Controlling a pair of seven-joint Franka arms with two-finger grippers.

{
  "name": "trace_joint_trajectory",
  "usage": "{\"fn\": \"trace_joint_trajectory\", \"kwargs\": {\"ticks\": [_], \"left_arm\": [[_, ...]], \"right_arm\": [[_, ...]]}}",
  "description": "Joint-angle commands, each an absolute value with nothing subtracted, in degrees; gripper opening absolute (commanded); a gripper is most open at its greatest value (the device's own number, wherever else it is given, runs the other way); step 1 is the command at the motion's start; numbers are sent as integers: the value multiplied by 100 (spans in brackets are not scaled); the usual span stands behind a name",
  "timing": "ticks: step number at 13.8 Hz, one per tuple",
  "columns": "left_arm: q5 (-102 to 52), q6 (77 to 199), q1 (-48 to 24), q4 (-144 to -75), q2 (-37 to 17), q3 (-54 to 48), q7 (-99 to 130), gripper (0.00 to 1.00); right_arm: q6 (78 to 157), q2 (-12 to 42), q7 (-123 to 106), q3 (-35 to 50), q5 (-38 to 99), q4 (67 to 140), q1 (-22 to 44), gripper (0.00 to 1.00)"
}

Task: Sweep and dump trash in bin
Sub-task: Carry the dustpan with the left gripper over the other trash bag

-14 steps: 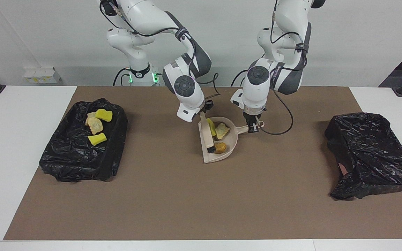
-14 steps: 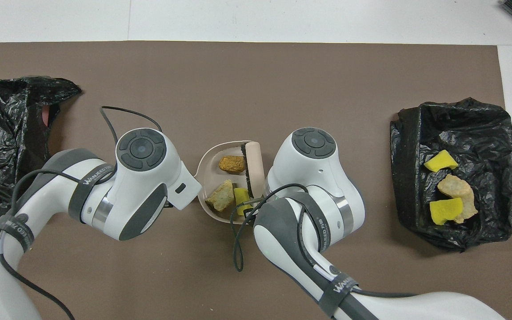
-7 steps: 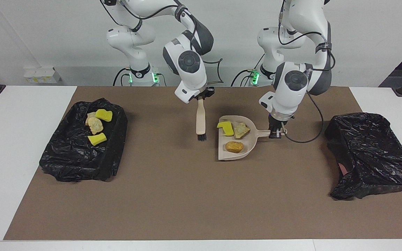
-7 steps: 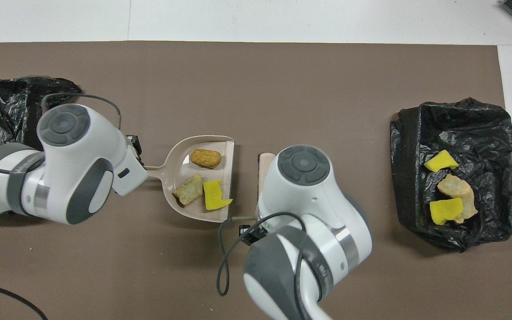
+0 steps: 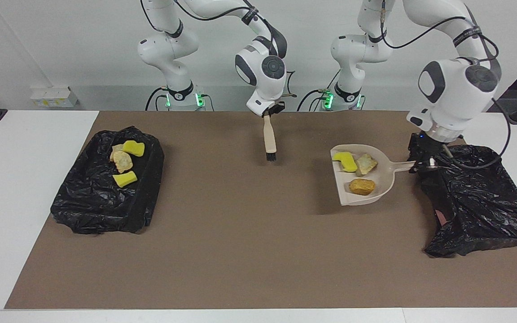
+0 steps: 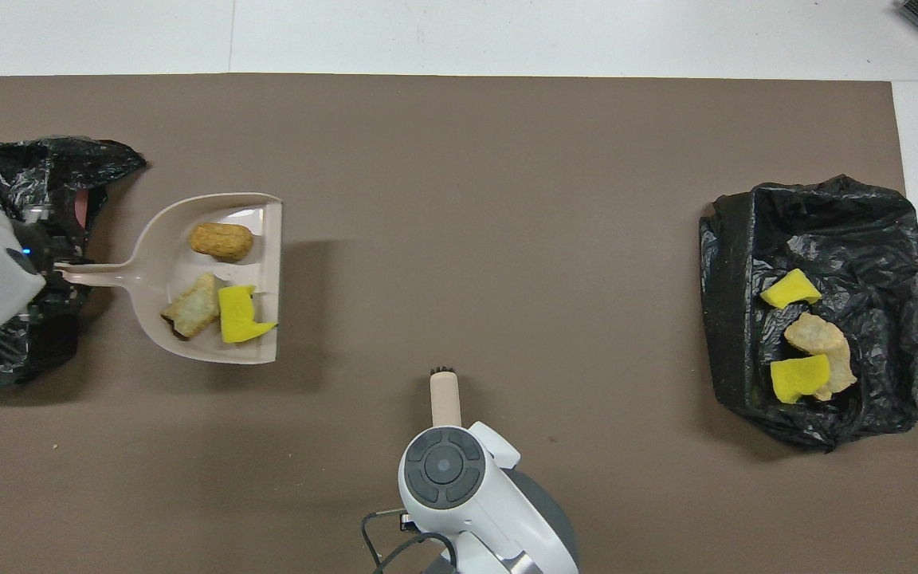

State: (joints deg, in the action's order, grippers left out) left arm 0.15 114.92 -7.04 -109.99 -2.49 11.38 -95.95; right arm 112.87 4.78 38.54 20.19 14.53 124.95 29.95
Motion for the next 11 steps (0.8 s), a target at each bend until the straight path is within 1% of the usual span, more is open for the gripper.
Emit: {"fn": "trace_joint_trajectory", "kwargs": {"ticks": [1, 2, 4, 5, 6, 7, 8, 10, 11], "left_arm": [[-428, 11329, -730, -10601, -272, 1913, -9931, 0], [-718, 11286, -721, -10426, -316, 2308, -10175, 0], [-809, 11233, -721, -10161, -509, 3037, -10581, 0], [-835, 11215, -712, -9890, -710, 3328, -10608, 0], [-826, 11110, -677, -9461, -947, 3618, -10635, 0], [-826, 11109, -668, -9205, -1158, 3839, -10704, 0], [-809, 11240, -668, -9115, -1238, 4006, -10801, 0], [-529, 11609, -659, -9106, -1309, 4113, -10976, 0], [-258, 11723, -650, -9097, -1362, 4131, -11082, 0]], "right_arm": [[11329, 413, 3726, 2004, 1397, 12604, 2953, 0], [11373, 448, 3753, 2004, 1397, 12638, 2971, 0], [11399, 466, 3718, 2004, 1406, 12656, 2962, 12], [11460, 492, 3753, 2004, 1458, 12665, 2936, 15], [11461, 518, 3762, 1995, 1468, 12665, 2927, 16], [11496, 579, 3753, 2004, 1468, 12665, 2962, 20], [11531, 624, 3753, 2004, 1468, 12674, 2962, 23], [11610, 641, 3770, 2004, 1476, 12683, 2953, 34], [11636, 659, 3788, 2004, 1477, 12691, 2936, 35]]}}
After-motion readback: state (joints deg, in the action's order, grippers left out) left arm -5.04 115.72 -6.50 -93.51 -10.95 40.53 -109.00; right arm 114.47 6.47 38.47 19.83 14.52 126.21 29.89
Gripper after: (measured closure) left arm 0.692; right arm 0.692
